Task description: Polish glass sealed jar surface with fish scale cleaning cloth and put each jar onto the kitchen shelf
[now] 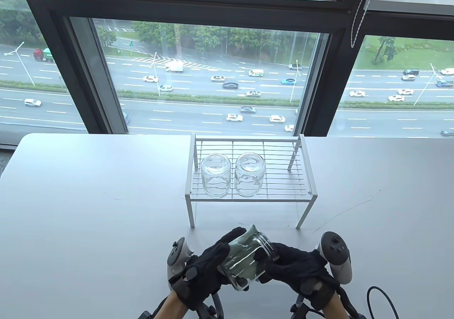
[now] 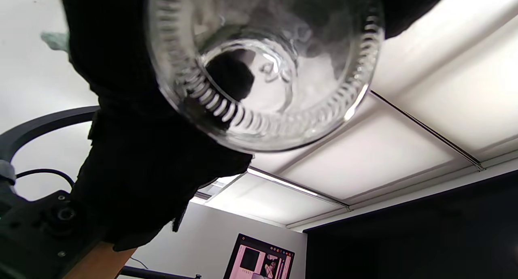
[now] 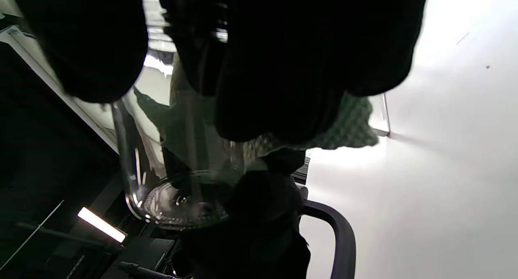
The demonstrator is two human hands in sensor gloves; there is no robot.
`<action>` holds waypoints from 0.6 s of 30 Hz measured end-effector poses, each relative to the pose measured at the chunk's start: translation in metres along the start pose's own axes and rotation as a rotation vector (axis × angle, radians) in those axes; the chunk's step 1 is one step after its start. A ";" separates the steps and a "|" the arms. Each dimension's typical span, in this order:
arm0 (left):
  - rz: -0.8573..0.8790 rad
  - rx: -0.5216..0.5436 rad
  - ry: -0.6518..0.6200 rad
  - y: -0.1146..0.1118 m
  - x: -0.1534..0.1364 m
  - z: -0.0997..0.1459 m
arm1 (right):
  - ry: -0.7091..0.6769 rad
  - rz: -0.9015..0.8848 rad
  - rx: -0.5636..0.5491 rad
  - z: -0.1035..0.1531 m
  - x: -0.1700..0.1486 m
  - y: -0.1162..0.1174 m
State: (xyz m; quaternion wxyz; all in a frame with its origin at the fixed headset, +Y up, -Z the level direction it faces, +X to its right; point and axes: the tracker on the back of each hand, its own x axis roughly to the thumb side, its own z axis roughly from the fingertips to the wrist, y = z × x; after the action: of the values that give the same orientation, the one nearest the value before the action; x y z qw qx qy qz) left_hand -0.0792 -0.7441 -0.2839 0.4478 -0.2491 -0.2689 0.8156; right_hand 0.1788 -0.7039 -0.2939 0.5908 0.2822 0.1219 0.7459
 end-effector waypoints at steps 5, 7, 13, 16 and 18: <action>-0.152 0.077 -0.017 0.002 0.009 0.003 | -0.017 0.193 -0.195 0.004 0.005 -0.003; -0.349 0.146 -0.064 -0.001 0.017 0.004 | 0.056 0.217 -0.261 0.006 -0.001 -0.005; -0.877 0.249 -0.265 -0.023 0.036 0.007 | 0.285 0.022 -0.396 0.014 -0.017 -0.008; -1.078 0.210 -0.343 -0.038 0.041 0.006 | 0.389 -0.158 -0.369 0.015 -0.022 -0.003; -1.198 0.193 -0.360 -0.045 0.041 0.006 | 0.424 -0.298 -0.217 0.013 -0.028 0.005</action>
State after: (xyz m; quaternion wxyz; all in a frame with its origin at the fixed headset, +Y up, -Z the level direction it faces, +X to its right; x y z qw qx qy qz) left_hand -0.0760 -0.6895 -0.2567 0.7949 0.1271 -0.3579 0.4732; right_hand 0.1864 -0.7337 -0.2889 0.6820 0.0342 0.2023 0.7020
